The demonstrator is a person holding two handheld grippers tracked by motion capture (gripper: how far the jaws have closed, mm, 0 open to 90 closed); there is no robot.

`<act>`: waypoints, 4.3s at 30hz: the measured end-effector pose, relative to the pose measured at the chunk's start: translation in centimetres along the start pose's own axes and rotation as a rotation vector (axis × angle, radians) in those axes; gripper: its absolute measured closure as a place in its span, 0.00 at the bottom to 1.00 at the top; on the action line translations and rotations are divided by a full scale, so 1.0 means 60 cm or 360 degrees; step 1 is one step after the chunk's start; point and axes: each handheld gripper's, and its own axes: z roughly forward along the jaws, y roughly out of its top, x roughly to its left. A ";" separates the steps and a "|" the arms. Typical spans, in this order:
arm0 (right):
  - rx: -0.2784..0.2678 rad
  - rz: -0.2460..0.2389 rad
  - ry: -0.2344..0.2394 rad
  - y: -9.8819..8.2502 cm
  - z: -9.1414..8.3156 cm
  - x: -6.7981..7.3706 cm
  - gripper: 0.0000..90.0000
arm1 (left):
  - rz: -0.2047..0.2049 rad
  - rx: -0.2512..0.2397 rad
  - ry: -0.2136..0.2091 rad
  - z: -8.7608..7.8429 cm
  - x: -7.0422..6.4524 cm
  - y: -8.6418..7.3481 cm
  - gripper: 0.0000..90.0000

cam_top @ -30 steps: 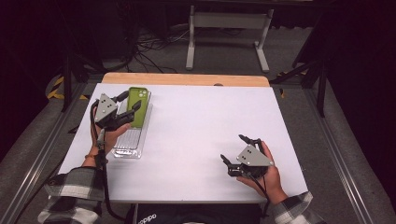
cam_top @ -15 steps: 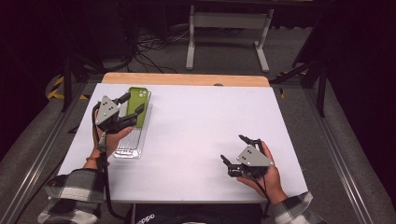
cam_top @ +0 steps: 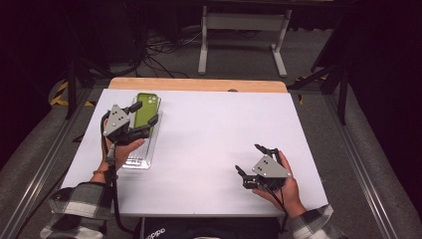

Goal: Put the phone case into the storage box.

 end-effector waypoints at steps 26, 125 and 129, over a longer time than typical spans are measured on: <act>-0.0002 0.0000 0.0009 0.000 0.000 -0.002 0.14 | -0.0015 -0.0002 -0.0012 0.001 -0.023 0.004 0.08; -0.0047 -0.0024 0.0057 0.010 -0.006 0.014 0.14 | 0.0205 -0.0033 -0.0304 -0.036 -0.128 -0.006 0.04; -0.0048 -0.0027 0.0061 0.011 -0.006 0.016 0.14 | 0.0234 -0.0032 -0.0308 -0.036 -0.136 -0.008 0.04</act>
